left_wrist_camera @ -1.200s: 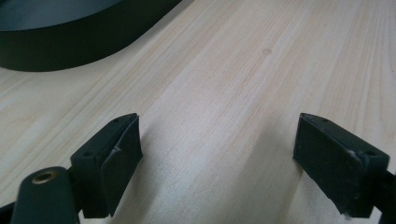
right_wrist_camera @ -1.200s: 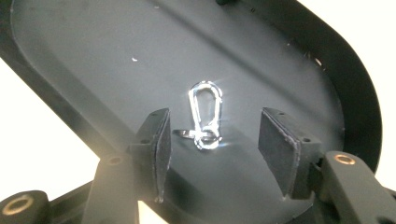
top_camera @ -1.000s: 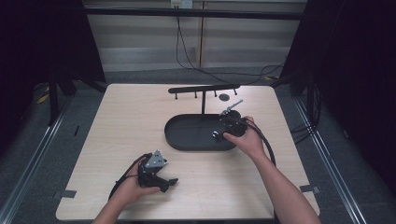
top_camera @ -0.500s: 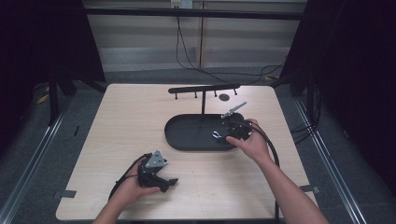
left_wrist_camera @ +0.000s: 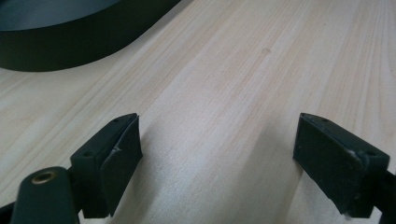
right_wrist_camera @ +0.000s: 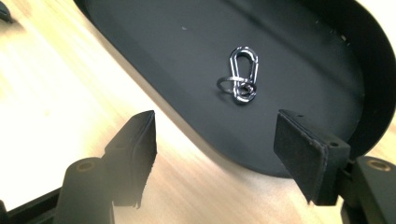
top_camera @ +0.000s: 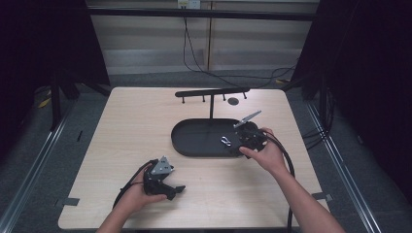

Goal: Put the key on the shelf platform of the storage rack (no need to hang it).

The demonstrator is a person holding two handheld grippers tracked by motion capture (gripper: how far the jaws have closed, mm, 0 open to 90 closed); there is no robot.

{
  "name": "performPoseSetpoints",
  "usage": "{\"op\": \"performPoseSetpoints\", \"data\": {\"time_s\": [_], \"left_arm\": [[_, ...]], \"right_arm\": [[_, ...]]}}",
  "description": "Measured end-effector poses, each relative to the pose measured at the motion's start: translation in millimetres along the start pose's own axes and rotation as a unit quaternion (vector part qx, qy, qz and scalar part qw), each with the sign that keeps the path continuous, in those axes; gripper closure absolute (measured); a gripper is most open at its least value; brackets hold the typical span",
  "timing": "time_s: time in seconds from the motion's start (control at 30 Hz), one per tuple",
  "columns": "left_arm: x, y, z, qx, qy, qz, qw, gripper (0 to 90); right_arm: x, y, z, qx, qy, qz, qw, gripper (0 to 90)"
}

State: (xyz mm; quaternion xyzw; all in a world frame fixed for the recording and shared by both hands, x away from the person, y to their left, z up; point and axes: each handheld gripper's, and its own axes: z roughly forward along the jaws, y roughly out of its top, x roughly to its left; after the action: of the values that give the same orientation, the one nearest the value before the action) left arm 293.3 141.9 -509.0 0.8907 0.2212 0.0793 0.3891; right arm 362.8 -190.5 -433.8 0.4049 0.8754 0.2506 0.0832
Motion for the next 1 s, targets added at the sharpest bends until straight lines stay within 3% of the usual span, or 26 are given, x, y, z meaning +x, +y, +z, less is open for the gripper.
{"op": "performPoseSetpoints", "data": {"time_s": [1.0], "left_arm": [[0.0,0.0,0.0,0.000,0.000,0.000,1.0000,14.7]], "right_arm": [[-5.2,-36.6,-25.5,-0.022,0.004,0.001,0.9997,29.2]]}}
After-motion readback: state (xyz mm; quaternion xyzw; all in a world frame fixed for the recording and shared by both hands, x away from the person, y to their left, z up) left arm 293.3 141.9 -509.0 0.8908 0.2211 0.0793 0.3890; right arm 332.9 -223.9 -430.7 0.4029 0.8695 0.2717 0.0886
